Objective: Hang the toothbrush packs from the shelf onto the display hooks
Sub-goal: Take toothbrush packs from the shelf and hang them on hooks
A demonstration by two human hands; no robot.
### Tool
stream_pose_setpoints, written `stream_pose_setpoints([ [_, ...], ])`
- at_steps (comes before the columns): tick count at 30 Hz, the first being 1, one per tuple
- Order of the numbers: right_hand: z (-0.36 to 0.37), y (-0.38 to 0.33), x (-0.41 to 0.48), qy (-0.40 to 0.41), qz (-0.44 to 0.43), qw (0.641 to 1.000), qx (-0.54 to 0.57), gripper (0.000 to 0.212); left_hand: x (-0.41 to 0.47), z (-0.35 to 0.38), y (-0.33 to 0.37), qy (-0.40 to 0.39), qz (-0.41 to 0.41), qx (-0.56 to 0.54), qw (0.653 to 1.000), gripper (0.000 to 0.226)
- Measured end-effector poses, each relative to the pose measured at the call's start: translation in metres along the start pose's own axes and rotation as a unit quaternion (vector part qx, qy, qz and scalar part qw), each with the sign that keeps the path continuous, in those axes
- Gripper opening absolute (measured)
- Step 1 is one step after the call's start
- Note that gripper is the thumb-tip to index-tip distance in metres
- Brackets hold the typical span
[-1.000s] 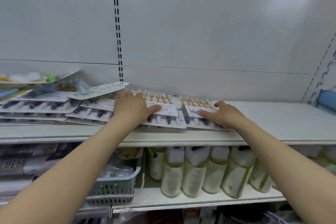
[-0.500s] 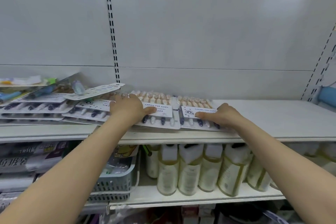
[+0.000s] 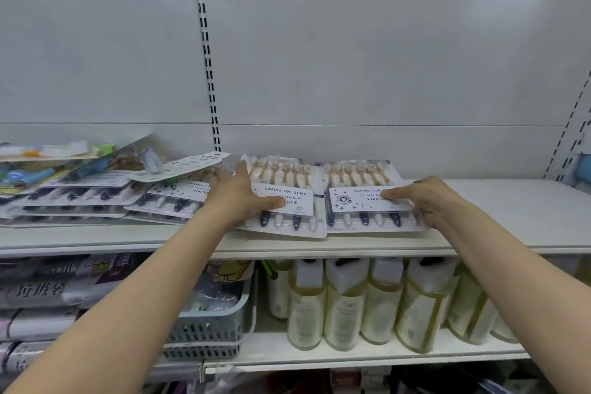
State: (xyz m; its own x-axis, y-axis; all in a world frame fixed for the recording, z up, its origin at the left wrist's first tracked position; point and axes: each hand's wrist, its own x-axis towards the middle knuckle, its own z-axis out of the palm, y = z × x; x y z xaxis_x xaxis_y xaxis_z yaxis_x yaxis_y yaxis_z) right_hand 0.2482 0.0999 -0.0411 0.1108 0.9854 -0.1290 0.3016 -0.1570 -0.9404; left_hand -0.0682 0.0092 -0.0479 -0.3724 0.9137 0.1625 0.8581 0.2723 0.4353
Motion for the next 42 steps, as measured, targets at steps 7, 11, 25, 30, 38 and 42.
stream_pose_setpoints([
  [7,-0.002,0.002,0.002,-0.034,0.027,0.998,0.034,0.044,-0.007,-0.007,0.007,0.024,-0.006,0.125,0.992,0.125],
  [11,-0.005,0.004,-0.002,-0.052,-0.003,0.995,0.082,0.027,-0.013,-0.013,0.012,0.023,-0.027,0.152,0.988,0.134],
  [25,0.0,-0.003,-0.039,-0.055,-0.069,0.979,0.184,0.027,-0.059,-0.033,-0.01,0.132,-0.049,-0.278,0.95,0.073],
  [30,0.009,-0.02,-0.081,-0.037,-0.113,0.972,0.204,0.028,-0.091,-0.047,-0.041,0.174,-0.018,-0.336,0.925,0.063],
  [38,0.094,-0.075,-0.196,-0.082,-0.302,0.927,0.205,0.041,-0.158,-0.139,-0.164,0.239,-0.014,-0.52,0.82,0.07],
  [42,0.193,-0.096,-0.259,-0.11,-0.331,0.918,0.187,0.036,-0.206,-0.191,-0.268,0.262,-0.031,-0.52,0.813,0.078],
])
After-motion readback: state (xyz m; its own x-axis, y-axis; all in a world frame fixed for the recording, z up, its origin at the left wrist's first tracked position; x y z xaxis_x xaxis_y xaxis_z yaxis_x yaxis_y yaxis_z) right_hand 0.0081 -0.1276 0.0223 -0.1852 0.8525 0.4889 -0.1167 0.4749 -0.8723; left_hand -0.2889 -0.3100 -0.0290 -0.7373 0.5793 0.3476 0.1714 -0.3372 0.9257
